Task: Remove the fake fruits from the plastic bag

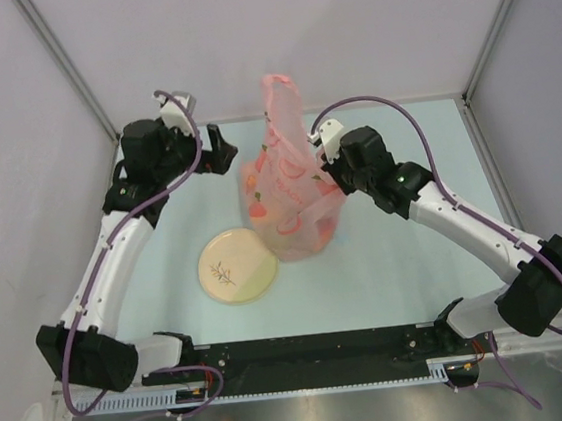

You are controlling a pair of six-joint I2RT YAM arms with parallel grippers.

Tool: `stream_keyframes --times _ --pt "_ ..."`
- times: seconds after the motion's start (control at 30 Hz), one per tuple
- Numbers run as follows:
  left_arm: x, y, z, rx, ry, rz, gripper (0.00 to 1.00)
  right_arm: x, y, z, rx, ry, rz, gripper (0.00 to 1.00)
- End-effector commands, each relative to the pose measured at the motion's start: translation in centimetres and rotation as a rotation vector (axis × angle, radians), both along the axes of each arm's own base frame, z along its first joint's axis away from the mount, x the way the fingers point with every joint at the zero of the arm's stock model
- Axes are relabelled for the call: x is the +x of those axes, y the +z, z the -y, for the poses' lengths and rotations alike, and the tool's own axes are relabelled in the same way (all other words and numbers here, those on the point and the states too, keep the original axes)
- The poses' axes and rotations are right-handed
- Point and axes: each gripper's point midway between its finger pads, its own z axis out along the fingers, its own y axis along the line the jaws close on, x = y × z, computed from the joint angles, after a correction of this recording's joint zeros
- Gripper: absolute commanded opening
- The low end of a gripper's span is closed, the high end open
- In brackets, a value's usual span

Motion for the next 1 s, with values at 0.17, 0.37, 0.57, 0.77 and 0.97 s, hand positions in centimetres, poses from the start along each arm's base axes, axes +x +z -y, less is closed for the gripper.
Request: stream_keyframes --times 0.17,0.37,0.57,0.77,0.97 --pt "8.7 8.2 8.8 0.065 -0.222 0.238 1.0 -1.2 3.0 -0.2 0.131 0.023 0.033 0.0" --pt "13.4 8.4 13.9 0.085 -0.28 0.288 1.0 -1.0 3.4 0.5 0.143 0.007 0.038 0.0" --pt "17.2 7.4 16.2 0.097 -0.23 0.317 1.0 -1.1 3.2 1.0 0.144 -0.005 0.024 0.0" --pt "20.0 5.8 16.3 0.17 -0.166 0.368 0.5 0.2 3.1 2.4 0.142 -0.065 0.03 0.0" --pt "20.8 9.0 14.3 0.158 -0.123 0.473 0.0 7.8 5.9 5.6 0.139 -0.199 0.21 0.0"
